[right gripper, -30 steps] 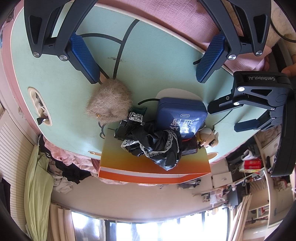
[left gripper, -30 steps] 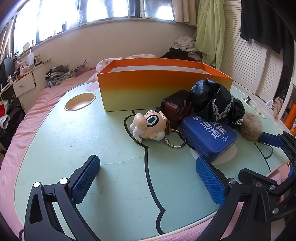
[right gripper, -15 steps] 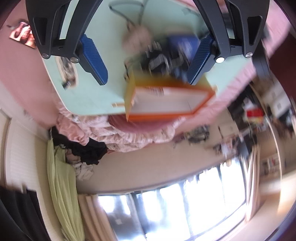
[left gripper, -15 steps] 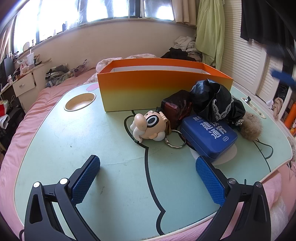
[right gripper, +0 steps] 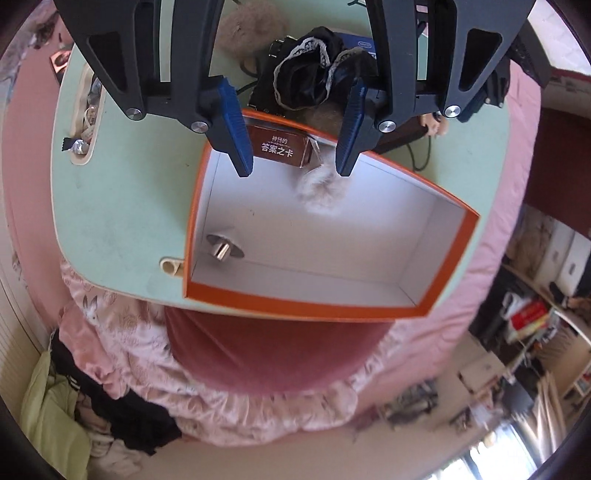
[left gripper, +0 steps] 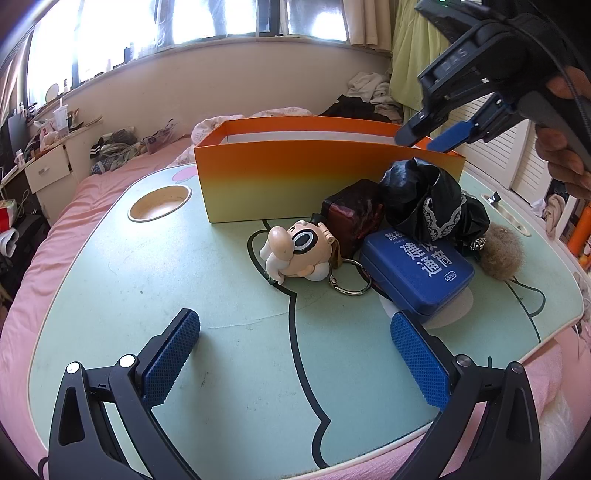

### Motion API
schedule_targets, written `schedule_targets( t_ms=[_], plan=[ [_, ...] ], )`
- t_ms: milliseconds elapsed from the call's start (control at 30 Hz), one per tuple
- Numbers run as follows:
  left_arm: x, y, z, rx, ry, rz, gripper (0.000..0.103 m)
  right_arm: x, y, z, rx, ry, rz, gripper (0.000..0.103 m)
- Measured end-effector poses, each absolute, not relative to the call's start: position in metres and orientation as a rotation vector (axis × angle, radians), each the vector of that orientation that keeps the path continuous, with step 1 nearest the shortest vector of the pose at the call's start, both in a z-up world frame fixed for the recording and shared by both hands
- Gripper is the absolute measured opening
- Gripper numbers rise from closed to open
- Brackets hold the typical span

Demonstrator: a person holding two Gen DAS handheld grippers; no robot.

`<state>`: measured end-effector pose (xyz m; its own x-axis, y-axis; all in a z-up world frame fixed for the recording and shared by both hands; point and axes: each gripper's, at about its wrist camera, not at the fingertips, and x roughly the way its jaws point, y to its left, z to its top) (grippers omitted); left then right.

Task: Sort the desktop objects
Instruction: 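Grasp the small brown carton in the box with the right gripper, place it beside the tin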

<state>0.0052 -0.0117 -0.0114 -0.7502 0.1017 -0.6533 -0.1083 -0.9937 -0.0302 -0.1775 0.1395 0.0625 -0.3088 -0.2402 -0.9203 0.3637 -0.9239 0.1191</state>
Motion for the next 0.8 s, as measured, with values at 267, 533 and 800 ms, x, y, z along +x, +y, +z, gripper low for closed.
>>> schedule_targets(
  t_ms=[267,533,800],
  plan=[
    [0.004,-0.012,-0.011,-1.056,0.018,2.839,0.103,-0.192,0.140,0.043,1.642,0.320,-2.318,0.035],
    [0.003,-0.016,-0.011,-1.053,0.018,2.836,0.103,-0.194,0.130,0.032,1.679,0.388,-2.263,0.013],
    [0.004,-0.015,-0.011,-1.053,0.017,2.836,0.103,-0.183,0.151,0.091,1.401,0.113,-2.356,0.012]
  ],
)
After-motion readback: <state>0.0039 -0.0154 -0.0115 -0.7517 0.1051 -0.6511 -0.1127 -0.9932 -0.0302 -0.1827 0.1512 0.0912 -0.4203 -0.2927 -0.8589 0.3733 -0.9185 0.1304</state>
